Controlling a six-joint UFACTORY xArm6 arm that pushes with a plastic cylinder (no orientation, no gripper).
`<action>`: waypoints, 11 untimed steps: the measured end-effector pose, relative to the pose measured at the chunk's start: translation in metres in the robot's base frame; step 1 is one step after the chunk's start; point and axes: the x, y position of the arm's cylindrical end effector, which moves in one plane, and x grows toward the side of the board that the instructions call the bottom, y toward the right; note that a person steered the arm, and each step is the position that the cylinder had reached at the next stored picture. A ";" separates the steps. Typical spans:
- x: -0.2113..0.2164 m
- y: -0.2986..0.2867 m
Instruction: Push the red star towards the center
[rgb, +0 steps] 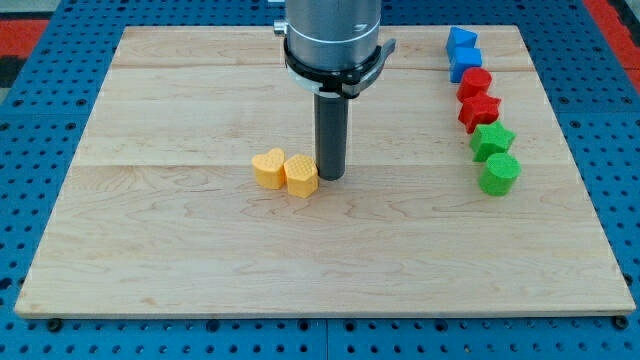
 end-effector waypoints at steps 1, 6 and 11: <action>0.005 -0.001; -0.137 0.270; -0.117 0.099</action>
